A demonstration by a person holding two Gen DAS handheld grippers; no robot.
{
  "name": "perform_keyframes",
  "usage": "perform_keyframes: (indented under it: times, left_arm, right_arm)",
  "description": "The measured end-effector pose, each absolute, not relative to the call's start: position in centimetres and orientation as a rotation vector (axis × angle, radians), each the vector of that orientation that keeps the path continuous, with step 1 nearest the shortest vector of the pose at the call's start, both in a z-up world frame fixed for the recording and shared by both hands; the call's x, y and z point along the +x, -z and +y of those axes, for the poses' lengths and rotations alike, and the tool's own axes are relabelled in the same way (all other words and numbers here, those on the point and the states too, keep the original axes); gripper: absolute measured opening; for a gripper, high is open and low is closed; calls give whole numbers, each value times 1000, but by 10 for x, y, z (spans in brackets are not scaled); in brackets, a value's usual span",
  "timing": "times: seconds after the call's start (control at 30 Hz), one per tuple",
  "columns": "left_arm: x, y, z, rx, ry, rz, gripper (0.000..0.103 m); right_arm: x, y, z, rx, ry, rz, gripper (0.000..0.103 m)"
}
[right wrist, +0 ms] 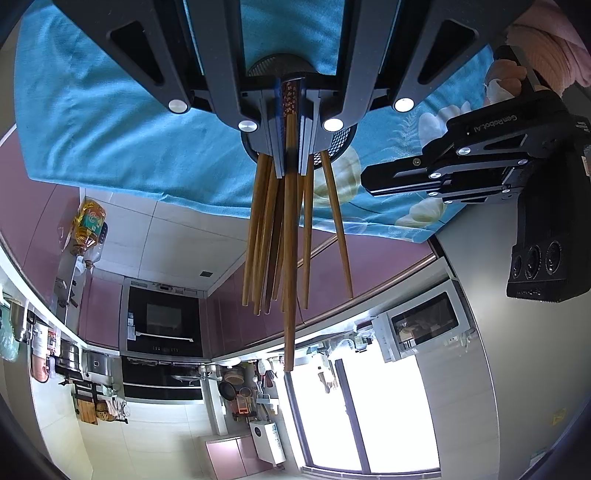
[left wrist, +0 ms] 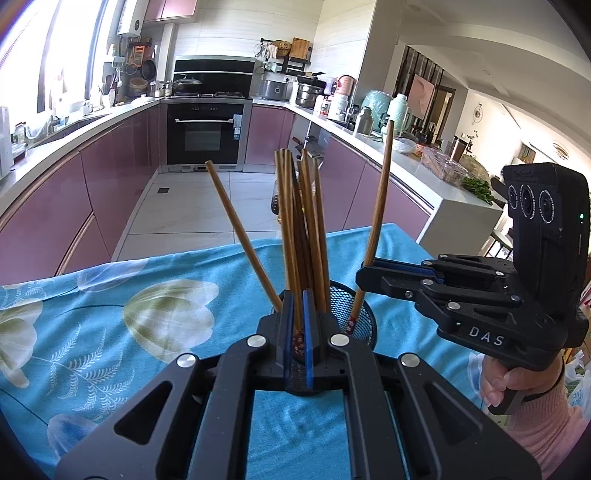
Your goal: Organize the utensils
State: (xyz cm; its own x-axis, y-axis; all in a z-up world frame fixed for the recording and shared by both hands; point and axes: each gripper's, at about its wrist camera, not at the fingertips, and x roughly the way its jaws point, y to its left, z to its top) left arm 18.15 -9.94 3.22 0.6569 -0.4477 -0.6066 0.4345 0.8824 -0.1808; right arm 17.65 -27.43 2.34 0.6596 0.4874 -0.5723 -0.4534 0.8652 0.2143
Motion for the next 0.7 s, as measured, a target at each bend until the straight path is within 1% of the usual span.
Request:
perform_keyframes:
  times: [0.13, 0.17, 0.27, 0.3, 0.33, 0.47, 0.57, 0.63, 0.7]
  left_arm:
    - [188, -28, -94, -12, 447, 695, 13]
    - [190, -27, -93, -14, 440, 700, 13]
    - [199, -24, -92, -14, 418, 710, 20]
    - [203, -23, -93, -12, 415, 714, 24]
    - [207, -21, -93, -15, 415, 722, 25]
    - [223, -13, -96, -16, 414, 746, 26]
    - [233, -8, -99, -31, 435, 761, 28]
    - [237, -5, -103, -37, 456, 762, 19]
    - [238, -3, -105, -41, 479, 763, 13]
  right_arm:
    - [177, -23, -274, 58, -532, 665, 6]
    - [178, -23, -274, 61, -533, 665, 6]
    - [178, -22, -275, 64, -534, 666, 6]
    - [178, -21, -275, 68, -535, 667, 6]
    - [179, -21, -275, 69, -535, 668, 6]
    - [179, -20, -275, 74, -537, 667, 6]
    - [180, -19, -277, 78, -538, 668, 6]
    - [181, -18, -277, 82, -540, 670, 6]
    - [182, -18, -278, 88, -546, 673, 6]
